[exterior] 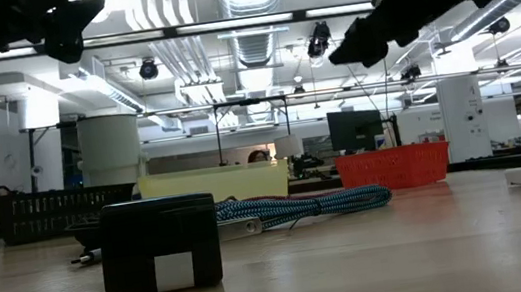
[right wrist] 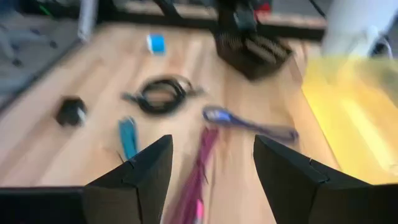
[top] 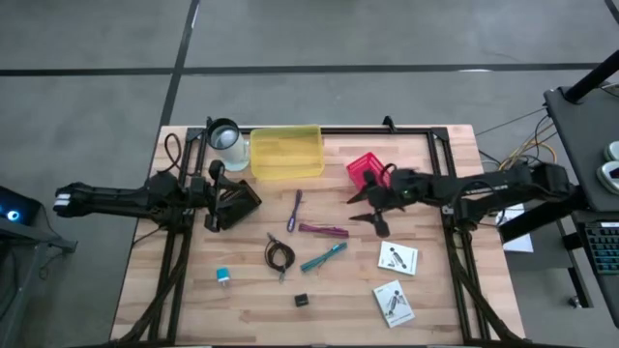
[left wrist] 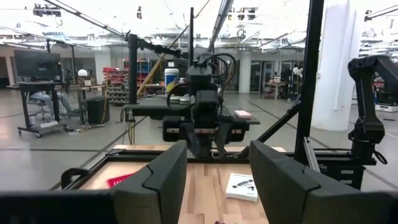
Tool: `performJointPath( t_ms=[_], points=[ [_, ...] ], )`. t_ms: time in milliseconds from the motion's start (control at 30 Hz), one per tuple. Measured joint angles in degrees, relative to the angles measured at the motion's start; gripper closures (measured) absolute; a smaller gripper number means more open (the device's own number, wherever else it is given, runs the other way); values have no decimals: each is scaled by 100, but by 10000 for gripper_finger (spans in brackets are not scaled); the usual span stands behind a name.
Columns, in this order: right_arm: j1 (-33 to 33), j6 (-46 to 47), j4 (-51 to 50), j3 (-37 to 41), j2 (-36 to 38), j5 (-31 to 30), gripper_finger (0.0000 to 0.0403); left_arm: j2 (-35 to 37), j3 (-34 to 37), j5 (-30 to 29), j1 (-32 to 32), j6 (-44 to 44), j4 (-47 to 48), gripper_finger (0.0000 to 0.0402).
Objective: Pick and place items into bin
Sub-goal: Put the top white card reader box into the red bin
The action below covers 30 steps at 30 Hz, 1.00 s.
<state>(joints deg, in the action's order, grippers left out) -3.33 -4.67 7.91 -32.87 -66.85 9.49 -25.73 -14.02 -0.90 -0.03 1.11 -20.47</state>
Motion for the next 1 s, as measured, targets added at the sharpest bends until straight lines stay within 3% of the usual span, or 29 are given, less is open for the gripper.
performJointPath(
  t_ms=[300, 400, 667, 1000],
  points=[
    [754, 1034, -1611, -564, -171, -536, 193, 1, 4, -1, 1, -1, 1, 242],
    [1103, 1622, -2456, -707, -150, -829, 193, 0, 7, -1, 0, -1, 2, 242],
    [2223, 3512, -4294, -783, -149, -845, 193, -1, 13, -1, 0, -3, 2, 242],
    [3472, 4657, -4504, -773, -292, -1237, 193, -1, 13, -1, 0, -5, 2, 242]
  ],
)
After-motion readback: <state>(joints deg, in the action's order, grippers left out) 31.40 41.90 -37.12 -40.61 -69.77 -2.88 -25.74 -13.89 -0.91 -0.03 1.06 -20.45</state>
